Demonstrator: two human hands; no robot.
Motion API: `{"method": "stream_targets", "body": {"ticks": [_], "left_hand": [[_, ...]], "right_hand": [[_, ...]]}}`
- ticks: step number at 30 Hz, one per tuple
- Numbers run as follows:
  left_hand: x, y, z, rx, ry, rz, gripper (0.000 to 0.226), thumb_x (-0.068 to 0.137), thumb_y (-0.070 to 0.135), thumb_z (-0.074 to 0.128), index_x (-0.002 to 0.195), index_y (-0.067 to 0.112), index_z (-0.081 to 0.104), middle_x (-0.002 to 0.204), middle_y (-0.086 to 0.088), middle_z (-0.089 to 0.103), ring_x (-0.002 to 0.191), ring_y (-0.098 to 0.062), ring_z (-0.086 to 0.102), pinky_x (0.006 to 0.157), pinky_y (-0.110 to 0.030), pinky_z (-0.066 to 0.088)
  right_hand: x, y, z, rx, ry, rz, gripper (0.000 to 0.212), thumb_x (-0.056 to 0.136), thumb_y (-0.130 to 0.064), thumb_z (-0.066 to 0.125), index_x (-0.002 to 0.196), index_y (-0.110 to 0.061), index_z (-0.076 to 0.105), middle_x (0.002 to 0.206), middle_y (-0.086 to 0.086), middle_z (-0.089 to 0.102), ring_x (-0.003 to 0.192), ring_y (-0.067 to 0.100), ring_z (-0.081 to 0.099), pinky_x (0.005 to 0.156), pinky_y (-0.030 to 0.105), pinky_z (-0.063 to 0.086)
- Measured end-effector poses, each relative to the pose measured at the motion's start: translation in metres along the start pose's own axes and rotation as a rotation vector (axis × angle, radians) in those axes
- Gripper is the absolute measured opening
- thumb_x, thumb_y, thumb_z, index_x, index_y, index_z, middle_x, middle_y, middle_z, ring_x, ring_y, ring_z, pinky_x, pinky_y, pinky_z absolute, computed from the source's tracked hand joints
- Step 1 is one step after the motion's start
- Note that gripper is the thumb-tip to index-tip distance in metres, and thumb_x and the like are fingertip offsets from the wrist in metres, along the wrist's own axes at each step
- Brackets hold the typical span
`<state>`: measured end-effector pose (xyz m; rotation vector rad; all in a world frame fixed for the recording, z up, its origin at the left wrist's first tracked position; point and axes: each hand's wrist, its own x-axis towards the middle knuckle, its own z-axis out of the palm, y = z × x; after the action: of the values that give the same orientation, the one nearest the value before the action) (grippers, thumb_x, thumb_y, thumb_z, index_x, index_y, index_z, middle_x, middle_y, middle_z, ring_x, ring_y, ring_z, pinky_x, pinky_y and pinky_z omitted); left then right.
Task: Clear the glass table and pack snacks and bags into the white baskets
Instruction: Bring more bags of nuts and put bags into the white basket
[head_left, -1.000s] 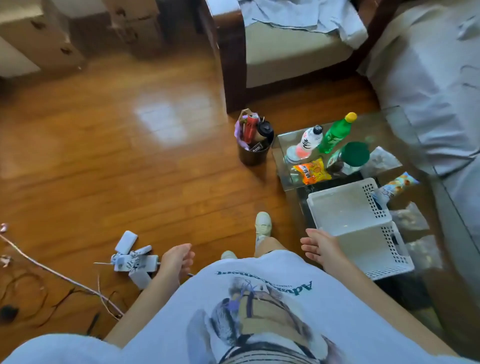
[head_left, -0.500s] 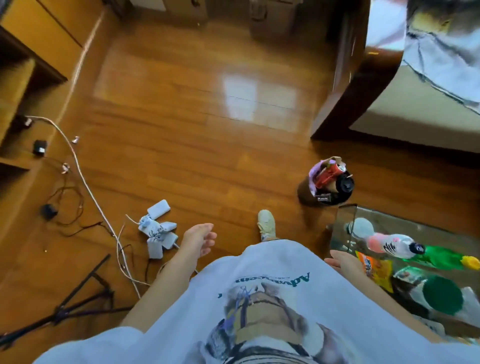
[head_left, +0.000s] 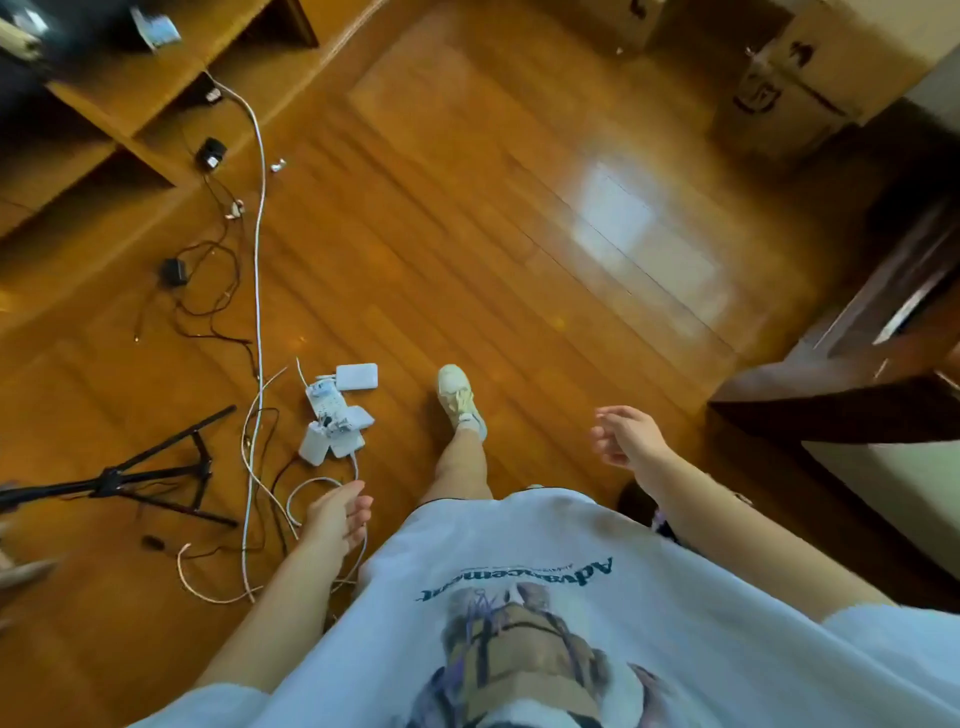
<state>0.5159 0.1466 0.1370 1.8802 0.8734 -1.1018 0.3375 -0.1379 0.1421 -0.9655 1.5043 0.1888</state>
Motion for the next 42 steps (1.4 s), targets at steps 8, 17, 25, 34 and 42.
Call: {"method": "stream_targets", "body": {"ticks": [8, 17, 25, 34, 42], "left_hand": [[0.056, 0.106, -0.016, -0.130, 0.027, -0.088, 0.023, 0.093, 0.017, 0.050, 0.071, 0.012, 0.053, 0.031, 0.008, 0.054, 0.031, -0.005, 0.052, 0.052, -0.022, 0.031], [0.077, 0.302, 0.045, 0.191, -0.113, 0.117, 0.025, 0.094, 0.016, 0.051, 0.115, 0.005, 0.058, 0.071, -0.006, 0.054, 0.058, -0.014, 0.045, 0.048, -0.023, 0.033], [0.086, 0.428, 0.124, 0.334, -0.293, 0.292, 0.012, 0.095, 0.024, 0.048, 0.099, 0.022, 0.060, 0.077, 0.003, 0.062, 0.062, -0.009, 0.053, 0.050, -0.018, 0.041], [0.115, 0.563, 0.134, 0.130, -0.107, 0.200, 0.014, 0.096, 0.016, 0.046, 0.103, 0.016, 0.058, 0.076, -0.001, 0.059, 0.065, -0.013, 0.050, 0.057, -0.023, 0.040], [0.153, 0.639, 0.108, -0.199, 0.043, 0.007, 0.024, 0.094, 0.020, 0.051, 0.114, 0.008, 0.059, 0.078, -0.002, 0.058, 0.069, -0.015, 0.051, 0.062, -0.028, 0.041]], "right_hand": [[0.042, -0.138, 0.062, -0.058, -0.024, -0.075, 0.020, 0.094, -0.008, 0.044, 0.080, -0.019, 0.053, 0.066, 0.004, 0.055, 0.038, 0.005, 0.052, 0.054, 0.022, 0.037], [0.073, -0.218, 0.089, 0.112, 0.067, 0.051, 0.013, 0.093, -0.006, 0.045, 0.104, -0.007, 0.052, 0.068, 0.008, 0.052, 0.054, 0.018, 0.041, 0.054, 0.026, 0.033], [0.126, -0.287, 0.086, 0.148, 0.207, 0.188, 0.019, 0.094, -0.008, 0.047, 0.111, -0.002, 0.055, 0.067, 0.010, 0.054, 0.045, 0.015, 0.050, 0.039, 0.018, 0.041], [0.205, -0.483, 0.124, 0.000, 0.158, 0.143, 0.022, 0.092, -0.008, 0.051, 0.112, 0.001, 0.056, 0.066, 0.011, 0.054, 0.042, 0.018, 0.053, 0.040, 0.022, 0.042], [0.260, -0.669, 0.202, -0.211, -0.059, -0.087, 0.015, 0.094, -0.014, 0.049, 0.106, -0.011, 0.058, 0.069, 0.006, 0.058, 0.052, 0.015, 0.058, 0.058, 0.023, 0.040]]}}
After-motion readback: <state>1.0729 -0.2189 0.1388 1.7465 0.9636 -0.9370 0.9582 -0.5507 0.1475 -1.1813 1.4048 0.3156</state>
